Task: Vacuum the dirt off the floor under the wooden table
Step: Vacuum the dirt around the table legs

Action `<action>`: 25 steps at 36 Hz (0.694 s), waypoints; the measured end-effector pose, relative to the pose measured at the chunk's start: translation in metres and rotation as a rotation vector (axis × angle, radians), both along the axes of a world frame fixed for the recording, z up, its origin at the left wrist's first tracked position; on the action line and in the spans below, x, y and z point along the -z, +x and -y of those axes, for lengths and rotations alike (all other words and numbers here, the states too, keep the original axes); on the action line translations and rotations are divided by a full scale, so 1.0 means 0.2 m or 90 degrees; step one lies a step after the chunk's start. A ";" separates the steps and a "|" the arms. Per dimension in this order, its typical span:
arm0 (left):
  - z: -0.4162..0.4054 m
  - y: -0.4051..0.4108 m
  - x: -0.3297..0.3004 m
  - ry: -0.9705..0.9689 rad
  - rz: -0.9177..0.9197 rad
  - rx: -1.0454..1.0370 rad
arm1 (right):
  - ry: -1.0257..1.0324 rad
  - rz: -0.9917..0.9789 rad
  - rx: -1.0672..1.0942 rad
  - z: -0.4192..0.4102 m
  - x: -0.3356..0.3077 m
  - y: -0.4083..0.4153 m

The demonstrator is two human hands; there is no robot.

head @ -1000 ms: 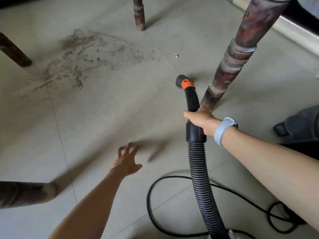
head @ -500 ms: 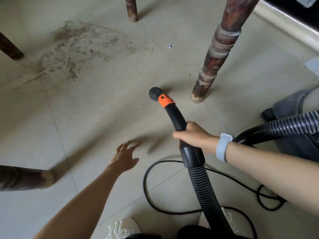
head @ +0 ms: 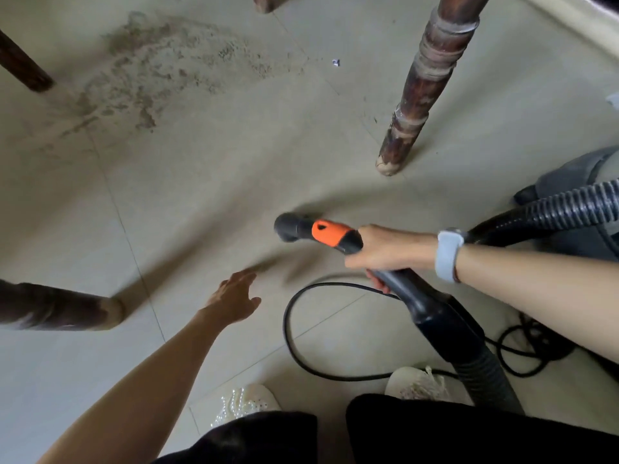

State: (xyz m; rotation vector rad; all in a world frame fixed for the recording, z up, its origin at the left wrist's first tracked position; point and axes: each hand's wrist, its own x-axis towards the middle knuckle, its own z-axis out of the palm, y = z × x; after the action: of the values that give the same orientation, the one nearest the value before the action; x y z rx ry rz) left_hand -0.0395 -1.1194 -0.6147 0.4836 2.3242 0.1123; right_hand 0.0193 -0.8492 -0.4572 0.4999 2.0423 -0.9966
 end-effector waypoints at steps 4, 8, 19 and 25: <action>0.00 -0.01 0.02 -0.003 -0.004 -0.013 | 0.019 -0.002 0.003 -0.03 0.01 0.05; -0.03 -0.02 0.05 0.018 -0.011 0.005 | 0.096 -0.080 0.075 -0.13 0.01 -0.02; 0.00 -0.03 0.09 0.017 -0.040 -0.002 | 0.021 0.030 -0.028 -0.01 -0.05 0.11; 0.00 -0.03 0.11 0.003 -0.027 0.009 | 0.061 -0.032 0.058 -0.06 -0.03 0.04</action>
State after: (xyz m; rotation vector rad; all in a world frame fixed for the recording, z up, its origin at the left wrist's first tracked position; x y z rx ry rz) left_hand -0.0462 -1.1201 -0.6358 0.5098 2.3617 0.1017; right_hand 0.0271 -0.8377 -0.4513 0.6279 2.1362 -0.9772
